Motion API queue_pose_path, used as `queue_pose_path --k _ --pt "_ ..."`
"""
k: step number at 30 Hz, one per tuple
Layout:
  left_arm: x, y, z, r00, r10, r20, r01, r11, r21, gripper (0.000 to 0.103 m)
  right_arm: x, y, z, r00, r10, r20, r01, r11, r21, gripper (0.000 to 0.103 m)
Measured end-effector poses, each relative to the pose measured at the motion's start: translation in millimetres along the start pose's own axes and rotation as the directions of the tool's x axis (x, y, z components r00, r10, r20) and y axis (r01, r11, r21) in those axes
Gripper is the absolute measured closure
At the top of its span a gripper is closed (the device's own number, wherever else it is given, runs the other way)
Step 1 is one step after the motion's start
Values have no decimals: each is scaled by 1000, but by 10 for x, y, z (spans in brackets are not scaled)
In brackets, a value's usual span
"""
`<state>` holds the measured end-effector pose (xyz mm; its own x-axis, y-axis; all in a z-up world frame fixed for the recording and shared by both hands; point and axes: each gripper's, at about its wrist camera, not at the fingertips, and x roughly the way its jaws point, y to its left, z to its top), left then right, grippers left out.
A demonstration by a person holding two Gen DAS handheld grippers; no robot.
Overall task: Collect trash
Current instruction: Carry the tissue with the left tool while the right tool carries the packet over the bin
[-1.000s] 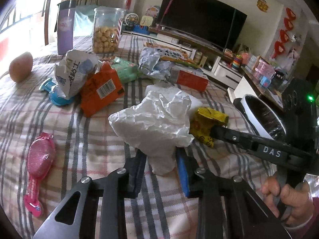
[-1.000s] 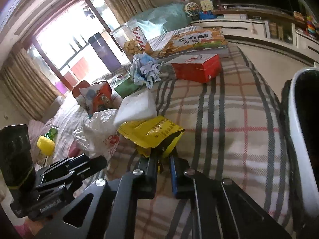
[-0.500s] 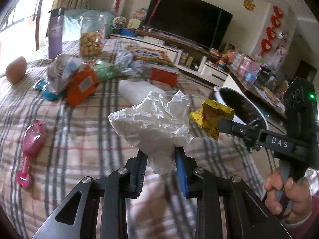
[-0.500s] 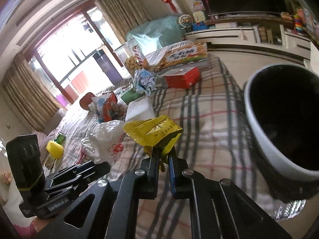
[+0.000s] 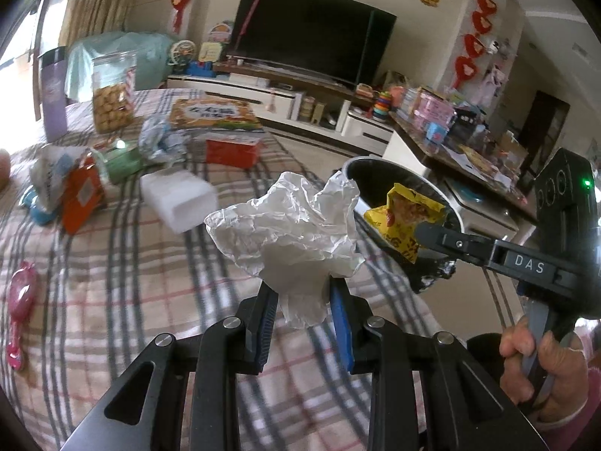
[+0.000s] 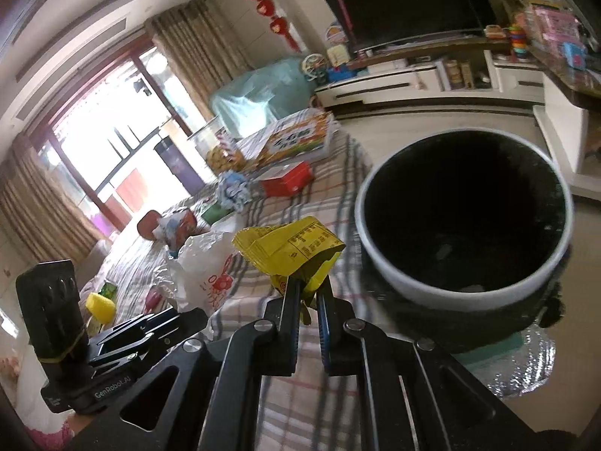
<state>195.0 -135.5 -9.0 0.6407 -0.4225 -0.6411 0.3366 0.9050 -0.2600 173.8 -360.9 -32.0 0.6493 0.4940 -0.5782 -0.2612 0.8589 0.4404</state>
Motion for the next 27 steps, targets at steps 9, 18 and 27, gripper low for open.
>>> queue_pose_path --k 9,18,27 --pt "160 -188 85 1000 -23 -10 23 999 37 76 -214 -274 11 999 -43 34 41 998 41 95" --pt "305 -363 151 999 -37 -22 38 997 63 76 -324 -461 43 995 -78 59 73 994 75 95" --pt "506 -536 271 998 -49 -34 53 993 103 76 -395 -666 104 991 -113 78 105 989 104 95"
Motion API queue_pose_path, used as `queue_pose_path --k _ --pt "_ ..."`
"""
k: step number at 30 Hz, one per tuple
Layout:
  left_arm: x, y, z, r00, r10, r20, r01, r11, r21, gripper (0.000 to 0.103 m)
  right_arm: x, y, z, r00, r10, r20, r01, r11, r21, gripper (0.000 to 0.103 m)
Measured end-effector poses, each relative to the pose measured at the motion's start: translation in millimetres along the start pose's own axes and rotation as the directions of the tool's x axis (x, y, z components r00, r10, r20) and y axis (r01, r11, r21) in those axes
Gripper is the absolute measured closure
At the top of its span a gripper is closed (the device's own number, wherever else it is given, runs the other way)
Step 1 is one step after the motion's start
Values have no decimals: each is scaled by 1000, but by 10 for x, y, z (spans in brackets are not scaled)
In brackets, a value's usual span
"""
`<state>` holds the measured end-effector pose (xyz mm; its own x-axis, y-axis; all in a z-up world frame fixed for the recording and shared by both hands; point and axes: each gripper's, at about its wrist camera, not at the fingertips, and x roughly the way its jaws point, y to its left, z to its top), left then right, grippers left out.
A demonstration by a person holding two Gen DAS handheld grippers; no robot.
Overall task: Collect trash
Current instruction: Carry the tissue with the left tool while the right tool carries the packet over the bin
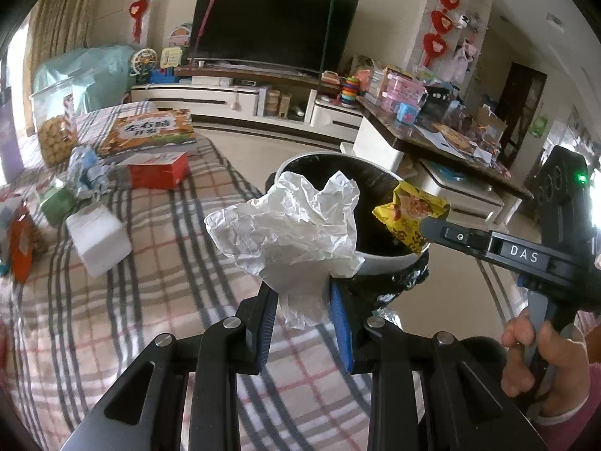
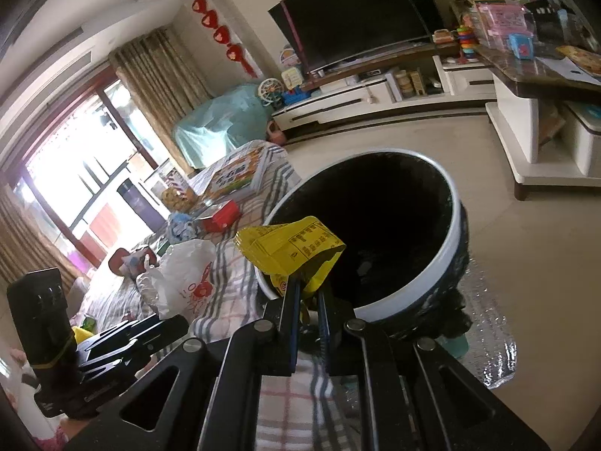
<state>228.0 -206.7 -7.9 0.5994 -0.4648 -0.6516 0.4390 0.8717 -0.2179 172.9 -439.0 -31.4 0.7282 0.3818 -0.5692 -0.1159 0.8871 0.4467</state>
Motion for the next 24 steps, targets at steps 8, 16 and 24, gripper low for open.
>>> queue_pose_path --k 8,16,24 --pt "200 -160 192 1000 -11 -9 11 999 43 76 -1 -153 102 999 -36 11 36 999 15 94" --pt "447 -264 370 999 -11 -32 14 997 72 76 47 -246 228 997 -72 10 72 997 9 93" --pt "643 -294 495 998 -11 -56 15 997 72 76 151 -330 345 996 -92 -6 92 996 -3 93"
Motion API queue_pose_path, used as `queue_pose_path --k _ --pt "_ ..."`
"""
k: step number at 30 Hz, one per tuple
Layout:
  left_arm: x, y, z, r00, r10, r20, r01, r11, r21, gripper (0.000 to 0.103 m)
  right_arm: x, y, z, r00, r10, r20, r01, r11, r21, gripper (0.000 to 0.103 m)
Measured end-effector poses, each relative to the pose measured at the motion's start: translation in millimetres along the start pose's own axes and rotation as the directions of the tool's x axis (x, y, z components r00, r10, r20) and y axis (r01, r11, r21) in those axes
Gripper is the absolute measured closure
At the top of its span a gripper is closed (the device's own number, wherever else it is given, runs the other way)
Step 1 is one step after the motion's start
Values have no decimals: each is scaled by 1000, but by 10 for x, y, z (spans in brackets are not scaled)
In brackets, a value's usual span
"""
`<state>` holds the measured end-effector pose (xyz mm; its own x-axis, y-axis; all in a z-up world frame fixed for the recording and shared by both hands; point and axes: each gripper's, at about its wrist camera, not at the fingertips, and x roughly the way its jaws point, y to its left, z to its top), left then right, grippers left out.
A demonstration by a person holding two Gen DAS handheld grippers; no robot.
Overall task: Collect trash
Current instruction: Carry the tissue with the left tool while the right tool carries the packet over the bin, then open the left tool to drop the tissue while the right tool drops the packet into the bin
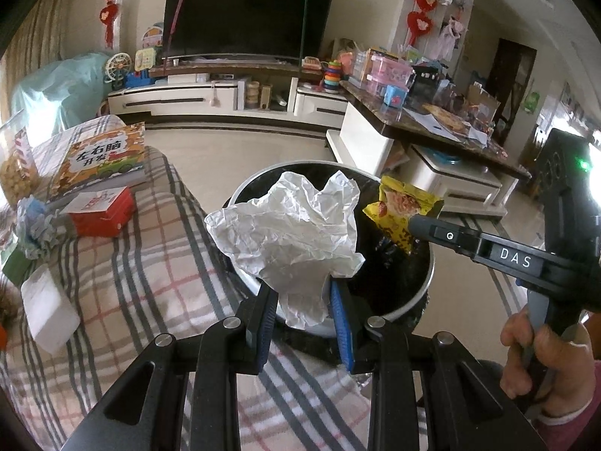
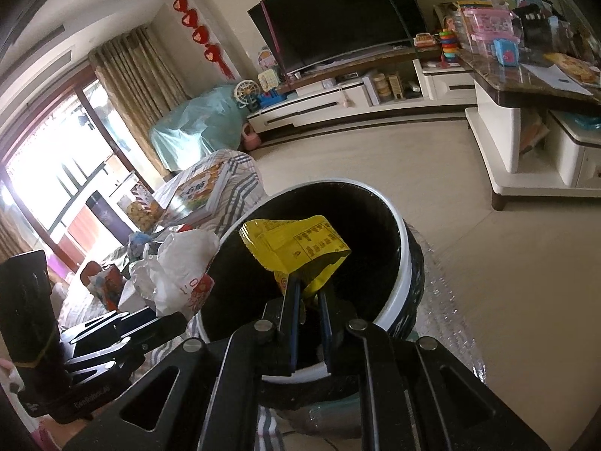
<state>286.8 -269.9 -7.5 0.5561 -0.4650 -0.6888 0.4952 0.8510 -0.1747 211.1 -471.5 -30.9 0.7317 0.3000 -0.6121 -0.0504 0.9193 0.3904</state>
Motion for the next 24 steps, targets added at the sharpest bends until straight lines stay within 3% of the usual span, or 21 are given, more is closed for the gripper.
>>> queue_pose_path --k 12,14,16,19,24 --pt "195 -76 92 1000 2 -23 -2 1000 9 71 148 -111 90 999 -20 -29 20 1000 1 87" --pt "186 -78 84 1000 1 -23 -1 1000 9 65 141 -123 103 999 -26 -30 26 1000 8 61" --pt "145 -87 62 1000 6 -13 -6 1000 8 57 117 -124 107 999 -22 -24 22 1000 12 48" --pt "60 -77 7 1000 15 3 -15 1000 3 54 71 -93 95 999 -35 -11 35 999 8 46" --pt "-122 40 -179 999 28 24 -27 999 -42 44 2 -55 52 1000 -21 4 21 999 24 32"
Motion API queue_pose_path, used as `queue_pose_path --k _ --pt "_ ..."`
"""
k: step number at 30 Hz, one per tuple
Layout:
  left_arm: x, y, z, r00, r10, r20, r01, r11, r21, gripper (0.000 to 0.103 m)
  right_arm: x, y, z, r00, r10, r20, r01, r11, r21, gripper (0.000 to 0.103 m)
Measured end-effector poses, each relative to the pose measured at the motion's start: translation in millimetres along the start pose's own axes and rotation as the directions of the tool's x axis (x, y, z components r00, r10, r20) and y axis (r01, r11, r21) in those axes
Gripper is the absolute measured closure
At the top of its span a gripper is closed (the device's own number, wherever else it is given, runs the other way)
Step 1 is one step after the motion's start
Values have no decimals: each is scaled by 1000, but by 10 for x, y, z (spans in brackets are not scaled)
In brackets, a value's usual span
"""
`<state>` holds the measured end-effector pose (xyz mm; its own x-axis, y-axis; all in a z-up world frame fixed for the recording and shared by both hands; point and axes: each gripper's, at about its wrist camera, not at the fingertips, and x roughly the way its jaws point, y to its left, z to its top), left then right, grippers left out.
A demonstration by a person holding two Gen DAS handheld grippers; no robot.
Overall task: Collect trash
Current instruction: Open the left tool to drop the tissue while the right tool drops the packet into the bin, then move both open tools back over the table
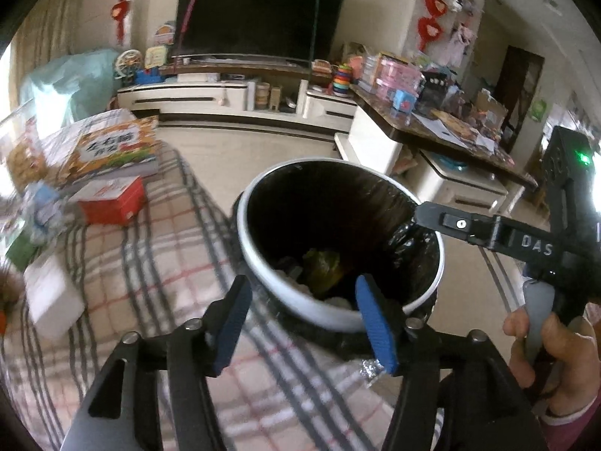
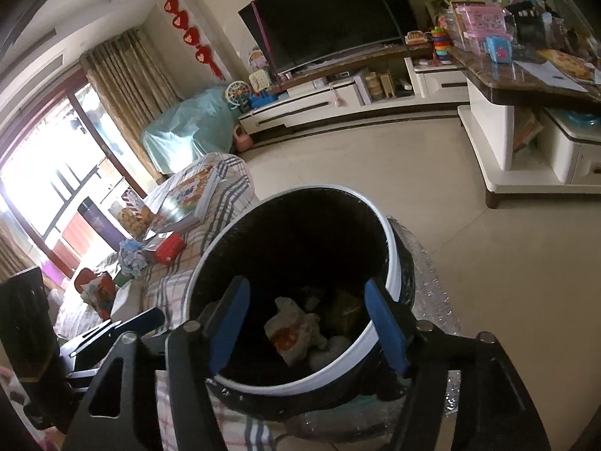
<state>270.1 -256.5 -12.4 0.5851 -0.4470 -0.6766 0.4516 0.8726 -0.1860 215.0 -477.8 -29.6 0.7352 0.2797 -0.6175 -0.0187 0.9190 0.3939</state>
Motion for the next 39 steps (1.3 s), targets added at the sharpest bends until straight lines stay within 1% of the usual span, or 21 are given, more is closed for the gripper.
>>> queue_pose_path --k 2,5,8,13,20,24,33,39 --pt "-98 82 -97 1000 11 4 -11 1000 -24 43 -33 49 -41 1000 6 6 -6 1000 1 25" --pt "-230 200 -250 1000 17 3 -16 998 -67 42 -75 142 -122 1000 15 14 -15 1000 -3 17" --pt "-383 339 -397 1000 27 1 -27 993 -115 42 -114 242 -228 999 43 24 -43 999 7 14" --pt "-649 515 -610 998 68 7 -66 983 -170 41 -99 444 -373 998 68 4 -68 998 -13 14" --pt "-996 737 -820 993 118 28 -109 968 -227 41 -49 854 -565 995 94 -18 -96 991 -92 13" --pt "-1168 834 -917 987 154 37 -140 959 -246 37 8 1107 -679 992 118 -34 -122 982 -145 10" --pt "-1533 1131 -1155 973 226 37 -202 926 -319 36 179 1491 -866 981 170 -94 -185 964 -191 10" --pt "-1679 1301 -1296 963 269 29 -242 904 -352 36 314 1718 -945 972 191 -133 -216 953 -211 10"
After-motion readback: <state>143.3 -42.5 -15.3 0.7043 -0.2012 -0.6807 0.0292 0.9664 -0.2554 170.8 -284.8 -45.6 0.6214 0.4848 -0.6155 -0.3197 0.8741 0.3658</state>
